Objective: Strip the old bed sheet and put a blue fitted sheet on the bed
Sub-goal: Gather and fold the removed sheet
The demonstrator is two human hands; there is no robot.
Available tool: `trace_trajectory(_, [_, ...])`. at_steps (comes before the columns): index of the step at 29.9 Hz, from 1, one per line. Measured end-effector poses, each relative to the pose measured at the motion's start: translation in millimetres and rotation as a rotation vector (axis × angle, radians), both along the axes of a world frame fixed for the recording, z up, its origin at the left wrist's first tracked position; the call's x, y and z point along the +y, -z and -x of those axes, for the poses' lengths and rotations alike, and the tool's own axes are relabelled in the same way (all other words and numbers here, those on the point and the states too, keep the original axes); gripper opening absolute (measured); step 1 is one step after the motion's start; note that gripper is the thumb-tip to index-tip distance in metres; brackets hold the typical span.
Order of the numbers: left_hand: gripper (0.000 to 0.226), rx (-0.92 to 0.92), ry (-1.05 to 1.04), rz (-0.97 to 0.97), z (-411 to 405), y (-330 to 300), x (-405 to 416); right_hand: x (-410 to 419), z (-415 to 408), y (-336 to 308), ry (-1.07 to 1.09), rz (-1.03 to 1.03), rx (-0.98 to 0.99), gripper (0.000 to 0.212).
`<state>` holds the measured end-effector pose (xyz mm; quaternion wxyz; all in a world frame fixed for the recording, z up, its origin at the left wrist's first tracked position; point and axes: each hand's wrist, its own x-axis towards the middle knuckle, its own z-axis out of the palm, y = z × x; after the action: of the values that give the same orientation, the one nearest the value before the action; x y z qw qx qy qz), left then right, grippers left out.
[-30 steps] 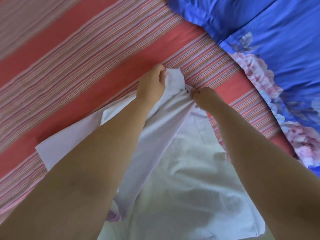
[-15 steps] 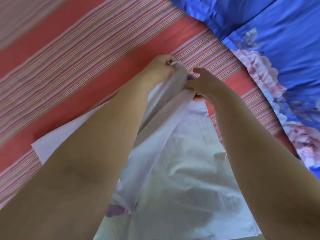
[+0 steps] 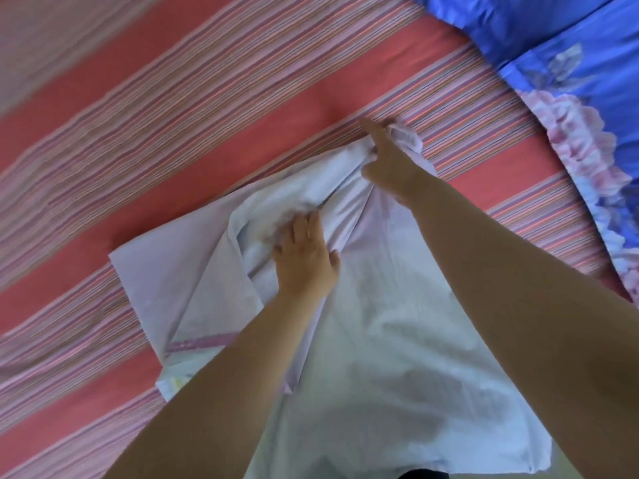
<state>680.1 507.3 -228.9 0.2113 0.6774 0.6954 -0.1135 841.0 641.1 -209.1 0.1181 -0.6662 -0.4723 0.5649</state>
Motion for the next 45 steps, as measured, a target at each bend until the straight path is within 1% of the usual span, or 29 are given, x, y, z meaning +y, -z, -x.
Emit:
trace_trajectory(2, [0.076, -0.004, -0.119, 0.083, 11, -1, -15, -8, 11, 2, -0.089, -0.029, -0.083, 0.083])
trace_trajectory(5, [0.077, 0.006, -0.301, 0.193, 56, -4, -19, -20, 19, 6, -0.132, -0.065, -0.179, 0.074])
trace_trajectory(7, [0.067, 0.046, -0.346, 0.122, 103, -7, -13, -24, 23, 11, -0.136, -0.091, -0.229, 0.069])
trace_trajectory(8, [0.063, 0.124, -0.317, 0.080, 127, -10, -7, -25, 26, 14, -0.139, -0.094, -0.255, 0.068])
trace_trajectory(10, [0.068, 0.344, -0.271, 0.037, 174, -18, 8, -26, 38, 17, -0.141, -0.088, -0.315, 0.070])
trace_trajectory(11, [0.073, 0.397, -0.306, 0.001, 191, -24, 17, -28, 45, 17, -0.132, -0.105, -0.339, 0.071])
trace_trajectory(13, [0.069, 0.363, -0.363, -0.132, 207, -37, 32, -37, 61, 12, -0.045, -0.197, -0.369, 0.071])
trace_trajectory(14, [0.060, 0.294, -0.328, -0.221, 206, -42, 33, -46, 70, 8, 0.048, -0.274, -0.386, 0.069])
trace_trajectory(15, [0.049, 0.196, -0.232, -0.314, 198, -46, 28, -57, 78, 5, 0.169, -0.343, -0.403, 0.067])
trace_trajectory(16, [0.040, 0.080, -0.080, -0.388, 185, -47, 16, -70, 86, 0, 0.305, -0.366, -0.418, 0.064])
trace_trajectory(17, [0.035, -0.041, 0.083, -0.404, 168, -45, -2, -85, 92, -1, 0.444, -0.331, -0.415, 0.063])
trace_trajectory(18, [0.036, -0.147, 0.227, -0.367, 149, -42, -24, -99, 98, -1, 0.567, -0.245, -0.385, 0.061])
trace_trajectory(19, [0.044, -0.208, 0.316, -0.268, 130, -38, -49, -112, 103, 0, 0.665, -0.133, -0.314, 0.058])
trace_trajectory(20, [0.058, -0.217, 0.353, -0.160, 113, -31, -73, -122, 108, 0, 0.723, -0.023, -0.223, 0.053])
trace_trajectory(22, [0.089, -0.124, 0.335, 0.082, 92, -20, -112, -137, 115, 4, 0.693, 0.127, -0.116, 0.048])
trace_trajectory(23, [0.095, -0.074, 0.299, 0.179, 87, -21, -125, -141, 117, 6, 0.606, 0.180, -0.129, 0.045])
trace_trajectory(24, [0.092, -0.036, 0.259, 0.228, 86, -20, -134, -144, 119, 9, 0.505, 0.215, -0.163, 0.040])
trace_trajectory(26, [0.070, -0.011, 0.149, 0.263, 90, -26, -135, -143, 121, 11, 0.404, 0.255, -0.183, 0.029])
trace_trajectory(28, [0.043, -0.019, -0.049, 0.251, 110, -33, -118, -134, 122, 9, 0.449, 0.302, -0.132, 0.018])
trace_trajectory(30, [0.016, -0.158, -0.336, 0.299, 148, -41, -88, -123, 126, 4, 0.501, 0.329, -0.050, 0.014])
trace_trajectory(31, [0.005, -0.277, -0.470, 0.325, 171, -46, -69, -117, 130, 2, 0.528, 0.332, 0.015, 0.012])
trace_trajectory(33, [0.019, -0.499, -0.689, 0.298, 216, -67, -31, -105, 142, -5, 0.578, 0.322, 0.146, 0.008])
trace_trajectory(35, [0.020, -0.629, -0.801, 0.347, 253, -87, -6, -90, 156, -12, 0.621, 0.309, 0.237, 0.003])
trace_trajectory(37, [0.019, -0.655, -0.898, 0.447, 273, -101, 5, -75, 163, -18, 0.710, 0.339, 0.300, 0.011])
trace_trajectory(39, [0.017, -0.660, -1.047, 0.477, 279, -112, 7, -64, 165, -19, 0.770, 0.369, 0.292, 0.022])
trace_trajectory(41, [0.021, -0.748, -1.042, 0.483, 285, -117, 5, -57, 166, -17, 0.793, 0.388, 0.319, 0.030])
trace_trajectory(42, [0.026, -0.760, -1.062, 0.484, 284, -120, 3, -56, 168, -17, 0.799, 0.397, 0.385, 0.032])
trace_trajectory(44, [0.027, -0.724, -1.093, 0.473, 293, -114, 0, -54, 175, -16, 0.772, 0.417, 0.536, 0.035])
trace_trajectory(45, [0.029, -0.645, -1.112, 0.374, 302, -102, -2, -53, 177, -14, 0.735, 0.424, 0.580, 0.039])
